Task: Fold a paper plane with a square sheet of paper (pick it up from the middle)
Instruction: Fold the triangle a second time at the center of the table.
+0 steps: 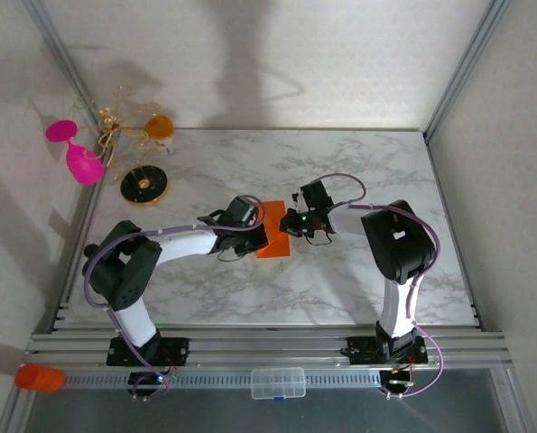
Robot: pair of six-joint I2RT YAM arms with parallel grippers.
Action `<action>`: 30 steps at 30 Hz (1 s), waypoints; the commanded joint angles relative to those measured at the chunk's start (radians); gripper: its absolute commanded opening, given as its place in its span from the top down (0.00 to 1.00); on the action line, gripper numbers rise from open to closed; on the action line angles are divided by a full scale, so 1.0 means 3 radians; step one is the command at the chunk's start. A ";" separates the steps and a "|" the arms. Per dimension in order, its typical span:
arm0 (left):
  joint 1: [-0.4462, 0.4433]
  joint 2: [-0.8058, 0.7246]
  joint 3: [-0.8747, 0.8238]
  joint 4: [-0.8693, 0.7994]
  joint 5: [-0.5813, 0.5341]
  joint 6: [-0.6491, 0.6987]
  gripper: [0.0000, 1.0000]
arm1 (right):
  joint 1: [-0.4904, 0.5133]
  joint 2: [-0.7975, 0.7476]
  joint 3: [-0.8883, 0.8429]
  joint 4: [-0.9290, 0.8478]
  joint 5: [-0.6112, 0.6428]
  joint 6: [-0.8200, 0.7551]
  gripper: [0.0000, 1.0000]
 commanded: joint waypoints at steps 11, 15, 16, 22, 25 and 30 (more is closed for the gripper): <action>0.0006 0.0495 0.0391 0.0188 0.0033 0.0021 0.95 | 0.0029 0.0192 -0.0111 -0.0293 0.0270 0.0112 0.98; 0.0003 0.0574 0.0434 0.0198 0.0063 0.0048 0.95 | 0.0030 0.0192 -0.0122 -0.0289 0.0262 0.0117 0.97; 0.0002 0.0585 0.0446 0.0208 0.0076 0.0053 0.95 | 0.0034 0.0192 -0.0118 -0.0288 0.0256 0.0120 0.98; -0.0023 0.0672 0.0463 0.0211 0.0136 0.0095 0.95 | 0.0038 0.0207 -0.0121 -0.0296 0.0256 0.0128 0.98; -0.0034 0.0699 0.0421 0.0201 0.0120 0.0108 0.95 | 0.0042 0.0207 -0.0120 -0.0303 0.0265 0.0133 0.98; -0.0031 0.0730 0.0291 0.0155 0.0009 0.0168 0.95 | 0.0042 0.0223 -0.0118 -0.0324 0.0277 0.0133 0.98</action>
